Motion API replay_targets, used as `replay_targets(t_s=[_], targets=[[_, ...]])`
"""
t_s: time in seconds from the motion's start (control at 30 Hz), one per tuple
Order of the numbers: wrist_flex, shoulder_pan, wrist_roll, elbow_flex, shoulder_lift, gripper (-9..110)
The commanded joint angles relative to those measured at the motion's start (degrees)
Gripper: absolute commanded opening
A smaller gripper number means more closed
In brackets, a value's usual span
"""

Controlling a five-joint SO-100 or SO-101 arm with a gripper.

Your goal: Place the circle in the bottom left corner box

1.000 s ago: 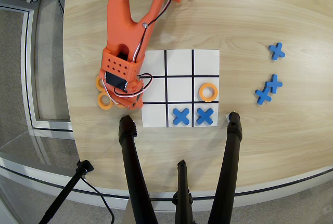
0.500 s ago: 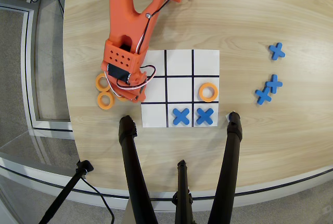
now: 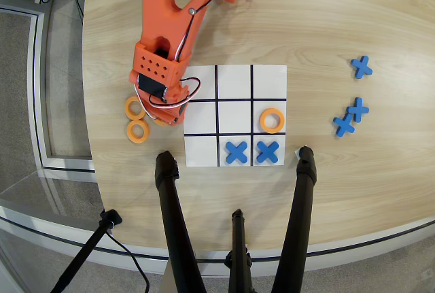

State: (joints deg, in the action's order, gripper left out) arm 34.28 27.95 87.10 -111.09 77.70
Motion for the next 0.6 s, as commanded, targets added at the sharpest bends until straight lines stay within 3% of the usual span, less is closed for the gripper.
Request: replay_targets(t_s=[0.0, 0.57], targets=[[0.18, 1.05, 0.97, -1.93, 0.88, 14], [-0.35, 3.25, 7.65, -12.3, 8.44, 14]])
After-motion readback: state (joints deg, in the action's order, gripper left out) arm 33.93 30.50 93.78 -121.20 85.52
